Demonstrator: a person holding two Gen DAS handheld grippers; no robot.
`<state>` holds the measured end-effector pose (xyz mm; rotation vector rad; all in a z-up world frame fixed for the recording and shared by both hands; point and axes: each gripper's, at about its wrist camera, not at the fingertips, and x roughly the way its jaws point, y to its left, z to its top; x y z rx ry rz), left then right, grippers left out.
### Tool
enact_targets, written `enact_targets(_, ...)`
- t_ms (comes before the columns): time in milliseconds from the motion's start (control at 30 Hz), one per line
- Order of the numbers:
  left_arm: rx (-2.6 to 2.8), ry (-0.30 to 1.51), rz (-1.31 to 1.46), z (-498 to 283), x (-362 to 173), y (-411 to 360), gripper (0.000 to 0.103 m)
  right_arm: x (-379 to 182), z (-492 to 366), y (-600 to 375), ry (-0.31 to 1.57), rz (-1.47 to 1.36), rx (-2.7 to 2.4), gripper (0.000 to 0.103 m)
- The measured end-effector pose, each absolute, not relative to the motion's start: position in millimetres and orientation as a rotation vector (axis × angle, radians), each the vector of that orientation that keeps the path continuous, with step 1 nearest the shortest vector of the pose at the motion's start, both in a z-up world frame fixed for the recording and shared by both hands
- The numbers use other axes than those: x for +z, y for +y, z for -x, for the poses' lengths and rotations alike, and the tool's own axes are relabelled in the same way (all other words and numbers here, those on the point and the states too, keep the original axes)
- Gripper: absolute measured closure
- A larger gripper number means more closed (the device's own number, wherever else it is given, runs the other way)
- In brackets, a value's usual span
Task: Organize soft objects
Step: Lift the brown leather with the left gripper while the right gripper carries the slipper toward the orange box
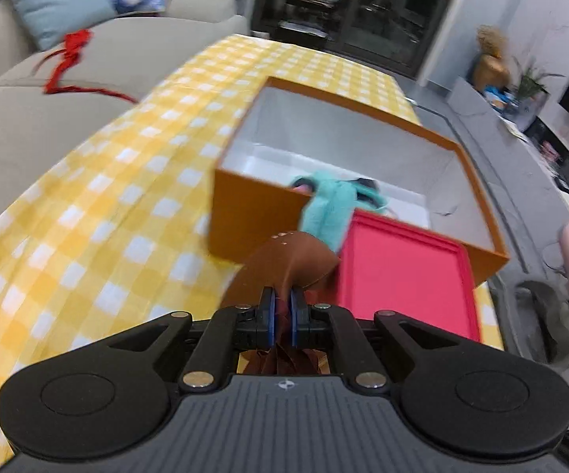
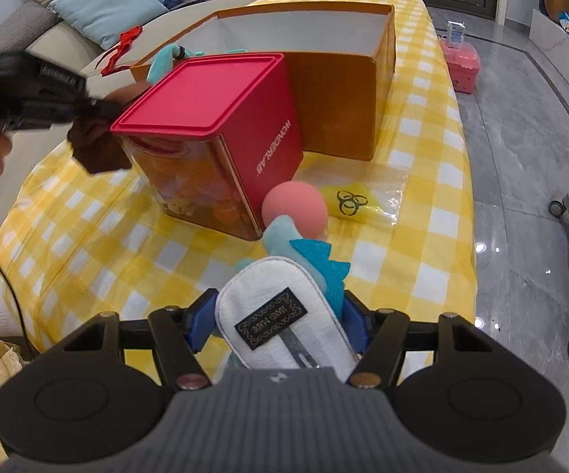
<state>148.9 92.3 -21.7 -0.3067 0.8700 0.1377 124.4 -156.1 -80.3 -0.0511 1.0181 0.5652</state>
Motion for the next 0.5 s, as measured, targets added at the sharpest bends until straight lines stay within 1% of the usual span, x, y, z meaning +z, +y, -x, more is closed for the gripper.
enact_targets(100, 0.129, 0.951, 0.285, -165, -29, 86, 0.095, -82, -128, -155, 1.026, 0.054, 0.563, 0.038)
enact_targets(167, 0.145, 0.941, 0.283, -168, -31, 85, 0.095, -82, -130, -154, 1.025, 0.053, 0.568, 0.038)
enact_targets(267, 0.119, 0.917, 0.373, -177, -24, 92, 0.095, -81, -129, -152, 1.021, 0.053, 0.581, 0.038)
enact_targets(433, 0.14, 0.795, 0.405, -198, 15, 101, 0.095, -84, -130, -150, 1.035, 0.06, 0.59, 0.038)
enact_targets(500, 0.159, 0.694, 0.459, -198, 34, 114, 0.095, -85, -131, -150, 1.041, 0.059, 0.584, 0.038)
